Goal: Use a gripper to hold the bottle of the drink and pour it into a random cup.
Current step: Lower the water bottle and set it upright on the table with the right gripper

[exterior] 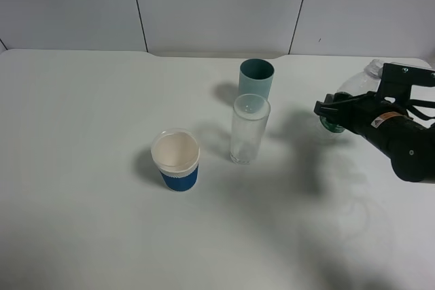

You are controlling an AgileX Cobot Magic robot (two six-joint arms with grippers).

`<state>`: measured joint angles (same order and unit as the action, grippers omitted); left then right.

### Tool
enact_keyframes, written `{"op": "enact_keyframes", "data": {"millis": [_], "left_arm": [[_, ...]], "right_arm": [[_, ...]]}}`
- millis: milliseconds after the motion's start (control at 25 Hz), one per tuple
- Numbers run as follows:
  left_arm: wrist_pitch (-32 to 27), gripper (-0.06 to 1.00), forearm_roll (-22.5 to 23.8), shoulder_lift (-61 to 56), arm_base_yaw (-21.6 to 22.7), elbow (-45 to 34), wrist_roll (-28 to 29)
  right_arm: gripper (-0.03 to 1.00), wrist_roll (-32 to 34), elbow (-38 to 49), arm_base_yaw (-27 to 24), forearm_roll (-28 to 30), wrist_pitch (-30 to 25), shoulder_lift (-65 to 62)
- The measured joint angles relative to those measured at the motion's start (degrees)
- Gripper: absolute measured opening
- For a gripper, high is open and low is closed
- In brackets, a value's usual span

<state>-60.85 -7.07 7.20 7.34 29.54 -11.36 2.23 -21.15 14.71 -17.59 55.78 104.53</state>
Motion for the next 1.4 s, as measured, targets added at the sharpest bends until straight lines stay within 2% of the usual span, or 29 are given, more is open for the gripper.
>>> {"op": "enact_keyframes", "data": {"millis": [440,880,1280,1400], "left_arm": [[0.00,0.99,0.00,0.00,0.00,0.00,0.00],[0.00,0.99,0.00,0.00,0.00,0.00,0.00],[0.00,0.99,0.00,0.00,0.00,0.00,0.00],[0.00,0.99,0.00,0.00,0.00,0.00,0.00]], "right_arm": [[0.56,-0.18,0.25,0.00,-2.13,-2.13,0.00],[0.56,-6.15,0.25,0.00,-2.45,-3.14,0.00],[0.56,-8.55,0.25,0.00,-2.45,-3.31,0.00],[0.61,-8.66,0.25,0.00,-2.45,-3.71,0.00]]}}
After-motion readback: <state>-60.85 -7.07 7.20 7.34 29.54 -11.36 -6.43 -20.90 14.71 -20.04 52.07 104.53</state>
